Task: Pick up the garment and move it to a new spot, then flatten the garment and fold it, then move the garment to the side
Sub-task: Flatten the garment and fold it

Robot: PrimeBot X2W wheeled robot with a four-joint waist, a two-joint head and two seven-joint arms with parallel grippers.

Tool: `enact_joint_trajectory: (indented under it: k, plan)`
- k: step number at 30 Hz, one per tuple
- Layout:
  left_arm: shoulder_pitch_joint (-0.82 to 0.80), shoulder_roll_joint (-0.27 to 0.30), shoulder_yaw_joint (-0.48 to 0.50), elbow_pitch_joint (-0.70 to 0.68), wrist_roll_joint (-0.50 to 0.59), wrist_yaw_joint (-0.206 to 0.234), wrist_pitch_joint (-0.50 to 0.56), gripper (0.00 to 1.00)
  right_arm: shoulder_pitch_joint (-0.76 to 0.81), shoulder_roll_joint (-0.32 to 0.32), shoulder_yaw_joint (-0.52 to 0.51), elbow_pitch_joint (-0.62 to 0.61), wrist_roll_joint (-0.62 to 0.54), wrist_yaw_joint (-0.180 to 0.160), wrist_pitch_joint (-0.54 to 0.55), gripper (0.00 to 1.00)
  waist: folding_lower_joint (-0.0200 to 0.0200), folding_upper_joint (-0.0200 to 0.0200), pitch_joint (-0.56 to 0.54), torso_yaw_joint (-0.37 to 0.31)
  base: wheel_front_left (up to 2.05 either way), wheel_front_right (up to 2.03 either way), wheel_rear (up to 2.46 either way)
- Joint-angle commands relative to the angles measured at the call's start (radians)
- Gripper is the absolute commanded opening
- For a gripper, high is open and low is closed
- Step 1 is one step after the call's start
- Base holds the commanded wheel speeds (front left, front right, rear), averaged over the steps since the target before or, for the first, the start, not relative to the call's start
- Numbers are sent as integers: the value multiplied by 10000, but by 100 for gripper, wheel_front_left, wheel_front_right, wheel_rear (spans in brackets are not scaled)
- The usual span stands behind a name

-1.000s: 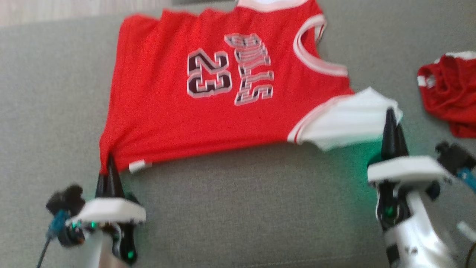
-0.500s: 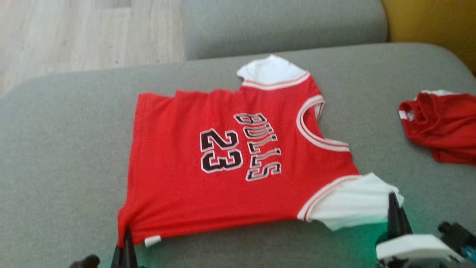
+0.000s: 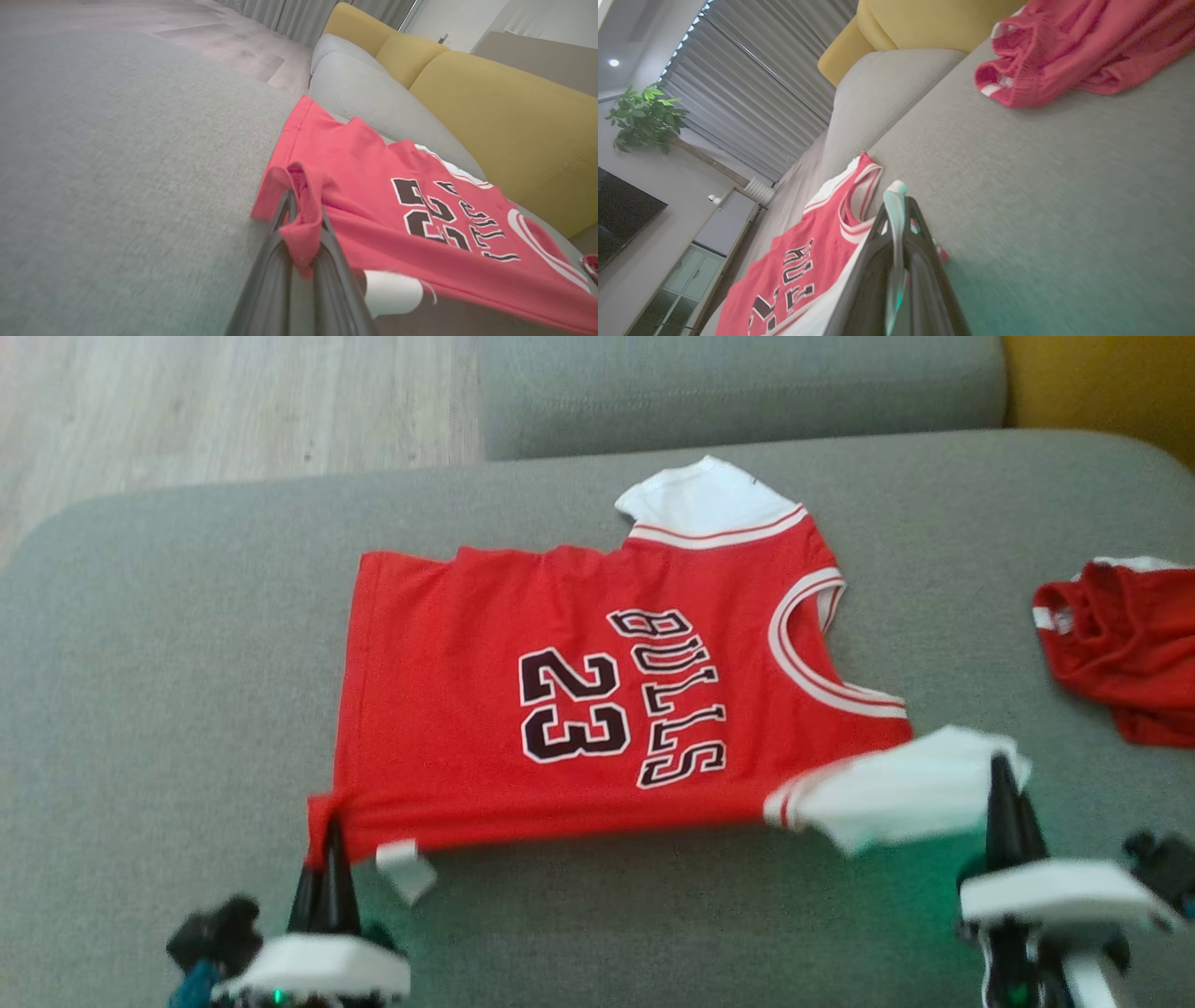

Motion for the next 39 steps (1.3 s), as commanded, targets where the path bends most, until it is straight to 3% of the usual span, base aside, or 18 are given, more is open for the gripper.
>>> enact_joint_trajectory:
  k: [1, 10, 21, 22, 23, 24, 28, 31, 39]
  plan:
    - [-532, 230, 315, -206, -82, 91, -97, 0, -635, -117, 159, -272, 107, 19, -47, 0, -1, -1, 157, 46, 0, 0, 0]
    - [-1874, 229, -180, 501, -208, 229, -97, 0, -2219, -112, 554, 709, 500, 19, -240, 0, -1, -1, 878, 165, 0, 0, 0]
    - [-3390, 229, -370, 978, -110, 703, -97, 0, -4076, -111, 932, 2055, 442, 19, -585, 0, -1, -1, 1644, 120, 0, 0, 0]
    - [-3500, 229, -349, 1044, -111, 744, -97, 30, -4254, -111, 977, 2202, 460, 19, -616, 13, -1, -1, 1708, 113, 0, 0, 0]
    - [-3585, 229, -342, 1103, -173, 806, -97, 82, -4431, -111, 1043, 2344, 500, 19, -647, 62, -1, -1, 1742, 113, 0, 0, 0]
    - [-3645, 229, -345, 1136, -283, 878, -97, 100, -4598, -111, 1099, 2468, 569, 19, -701, 100, -1, -1, 1761, 115, 0, 0, 0]
    - [-3716, 229, -39, 508, -202, 1114, -97, 100, -5023, -111, 1280, 2393, 827, 19, -1084, 100, -1, -1, 1787, 144, 0, 0, 0]
    - [-3263, 229, 303, -389, 463, 1154, -97, 100, -4785, -111, 1272, 2072, 762, 19, -1229, 100, -1, -1, 1733, 164, 0, 0, 0]
    - [-2032, 229, 162, -181, 1534, 1196, -97, 100, -3412, -191, 491, 1459, -1749, 19, -1272, 100, -1, -1, 1507, 162, 0, 0, 0]
